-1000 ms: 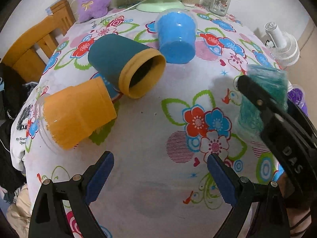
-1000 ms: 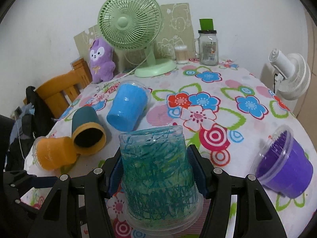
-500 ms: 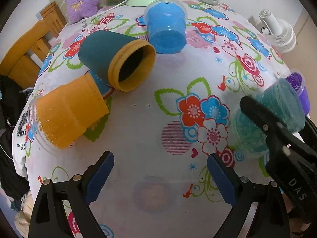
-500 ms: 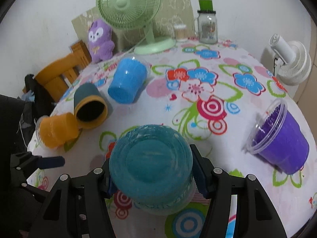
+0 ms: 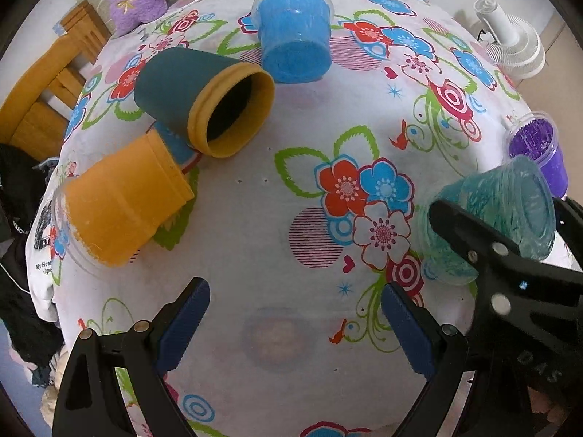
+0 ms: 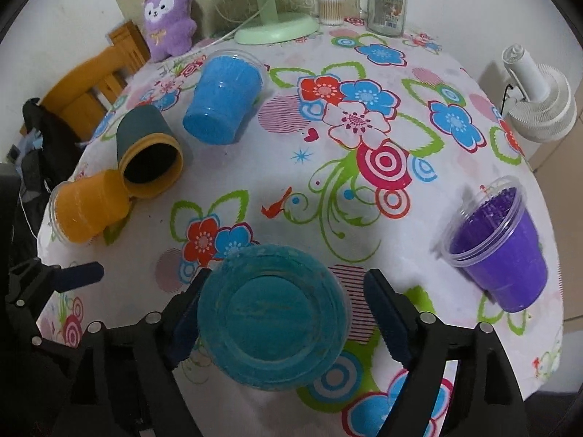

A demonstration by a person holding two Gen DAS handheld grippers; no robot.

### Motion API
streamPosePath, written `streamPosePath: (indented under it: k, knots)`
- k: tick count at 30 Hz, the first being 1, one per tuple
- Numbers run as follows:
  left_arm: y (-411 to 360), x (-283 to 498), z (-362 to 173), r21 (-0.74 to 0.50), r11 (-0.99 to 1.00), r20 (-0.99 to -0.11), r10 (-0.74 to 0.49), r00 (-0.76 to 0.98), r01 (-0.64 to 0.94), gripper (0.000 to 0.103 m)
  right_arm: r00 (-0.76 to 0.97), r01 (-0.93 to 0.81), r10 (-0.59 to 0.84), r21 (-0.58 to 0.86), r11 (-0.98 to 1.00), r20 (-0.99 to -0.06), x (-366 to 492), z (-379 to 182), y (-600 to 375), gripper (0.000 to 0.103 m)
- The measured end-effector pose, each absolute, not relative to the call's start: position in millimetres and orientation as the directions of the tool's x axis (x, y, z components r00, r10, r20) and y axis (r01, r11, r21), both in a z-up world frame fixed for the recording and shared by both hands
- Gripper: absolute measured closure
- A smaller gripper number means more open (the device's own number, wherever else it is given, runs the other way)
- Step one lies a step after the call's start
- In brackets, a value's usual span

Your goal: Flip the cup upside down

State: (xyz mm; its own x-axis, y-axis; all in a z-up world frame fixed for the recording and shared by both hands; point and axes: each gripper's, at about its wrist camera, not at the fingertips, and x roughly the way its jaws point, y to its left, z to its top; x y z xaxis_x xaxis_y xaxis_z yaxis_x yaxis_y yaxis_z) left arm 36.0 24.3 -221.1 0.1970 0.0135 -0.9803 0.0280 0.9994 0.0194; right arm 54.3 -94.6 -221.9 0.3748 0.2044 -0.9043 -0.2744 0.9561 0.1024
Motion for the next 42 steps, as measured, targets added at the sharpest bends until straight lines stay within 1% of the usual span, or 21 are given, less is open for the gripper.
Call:
streamPosePath:
  k: [6, 13, 17, 20, 23, 26, 36, 42]
  knots:
    - [28, 39, -214, 0.033, 0.999, -0.982, 0.03, 0.184, 0.012, 0.007, 0.302, -0.275, 0.203, 0.119, 0.954, -0.931, 57, -214, -96, 0.016]
    - [31, 31, -194, 0.054, 0.998, -0.98, 0.051, 0.19, 0.013, 0.007, 0.279, -0.307, 0.186, 0.096, 0.947, -0.942, 52, -193, -92, 0.016]
    - [36, 27, -171, 0.068, 0.998, -0.974, 0.065, 0.217, 0.006, 0.007, 0.304, -0.31, 0.189, 0.09, 0.946, -0.934, 49, -171, -92, 0.016]
    - [42, 27, -154, 0.081, 0.997, -0.968, 0.079, 0.237, -0.001, 0.005, 0.359, -0.304, 0.15, 0.037, 0.952, -0.921, 45, -153, -91, 0.016]
    - [49, 29, -140, 0.124, 0.992, -0.961, 0.126, 0.247, -0.026, 0.004, 0.396, -0.316, 0.125, -0.007, 0.949, -0.909, 42, -137, -89, 0.016]
    - [54, 24, -122, 0.154, 0.987, -0.951, 0.162, 0.262, -0.05, 0.004, 0.414, -0.327, 0.133, -0.011, 0.945, -0.901, 36, -123, -90, 0.016]
    - [61, 9, -66, 0.076, 0.996, -0.925, 0.091, 0.368, -0.053, 0.004, 0.51, -0.303, 0.154, -0.01, 0.953, -0.846, 20, -64, -89, 0.015]
    - [61, 2, -26, 0.044, 0.997, -0.885, 0.065, 0.46, -0.057, 0.003, 0.577, -0.267, 0.155, -0.005, 0.964, -0.802, 10, -31, -93, 0.015]
